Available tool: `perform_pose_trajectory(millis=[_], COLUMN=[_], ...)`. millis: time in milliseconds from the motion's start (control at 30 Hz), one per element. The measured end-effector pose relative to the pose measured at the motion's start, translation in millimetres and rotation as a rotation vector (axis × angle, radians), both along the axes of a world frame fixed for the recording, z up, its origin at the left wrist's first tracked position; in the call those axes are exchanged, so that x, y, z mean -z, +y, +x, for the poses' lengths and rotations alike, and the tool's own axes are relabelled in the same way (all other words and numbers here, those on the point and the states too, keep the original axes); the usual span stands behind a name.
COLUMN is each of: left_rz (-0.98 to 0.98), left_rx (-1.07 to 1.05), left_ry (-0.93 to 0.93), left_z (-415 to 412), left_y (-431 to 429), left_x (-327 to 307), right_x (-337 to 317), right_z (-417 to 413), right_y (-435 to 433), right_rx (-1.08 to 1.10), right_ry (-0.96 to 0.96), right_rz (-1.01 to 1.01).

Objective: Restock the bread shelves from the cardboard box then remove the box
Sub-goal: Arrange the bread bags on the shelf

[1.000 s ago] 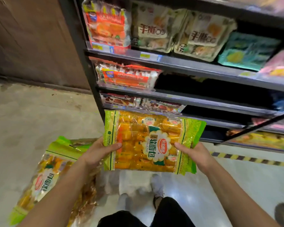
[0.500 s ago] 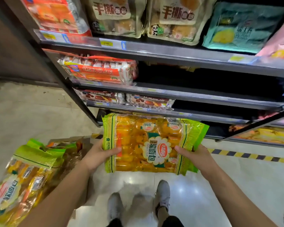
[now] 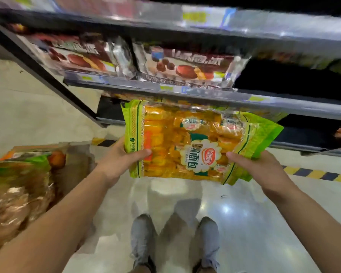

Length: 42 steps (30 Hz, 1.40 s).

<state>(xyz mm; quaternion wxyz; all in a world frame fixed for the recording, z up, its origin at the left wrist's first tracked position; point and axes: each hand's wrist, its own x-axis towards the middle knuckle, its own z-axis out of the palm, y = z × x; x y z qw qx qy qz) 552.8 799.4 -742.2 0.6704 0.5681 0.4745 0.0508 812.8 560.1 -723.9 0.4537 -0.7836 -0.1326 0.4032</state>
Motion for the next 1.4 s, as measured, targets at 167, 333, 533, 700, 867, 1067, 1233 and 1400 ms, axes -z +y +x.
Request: perform_pose_trajectory(millis=[167, 333, 533, 700, 867, 1067, 1233, 1400], left_rz=[0.093, 0.127, 0.184, 0.222, 0.207, 0.209, 0.225, 0.302], left_rx=[0.089, 0.148, 0.186, 0.195, 0.168, 0.049, -0.017, -0.046], left_ry=[-0.002, 0.037, 0.0, -0.049, -0.097, -0.183, -0.253, -0.299], left_z=[22.2, 43.7, 65.6, 83.3, 96.9, 120.2, 132.9, 146.0], left_y=[27.5, 58.7, 87.4, 96.7, 106.9, 119.4, 129.7, 148.7], left_x=[101.2, 178.0, 215.6, 223.0, 227.7, 229.9, 233.9, 234.1], right_x=[106.1, 181.7, 234.4, 238.8, 233.4, 230.2, 225.7, 230.7], right_z=[27.0, 54.2, 75.7, 89.9, 105.6, 119.8, 126.8, 128.7], right_y=[25.1, 45.1, 64.1, 76.1, 95.2, 120.7, 140.2, 153.1], right_rx=[-0.028, -0.15, -0.144, -0.131, -0.065, -0.018, 0.011, 0.081], right_ry=[-0.077, -0.13, -0.16, -0.179, -0.148, -0.145, -0.163, -0.173], right_rz=[0.03, 0.046, 0.081, 0.121, 0.134, 0.134, 0.181, 0.204])
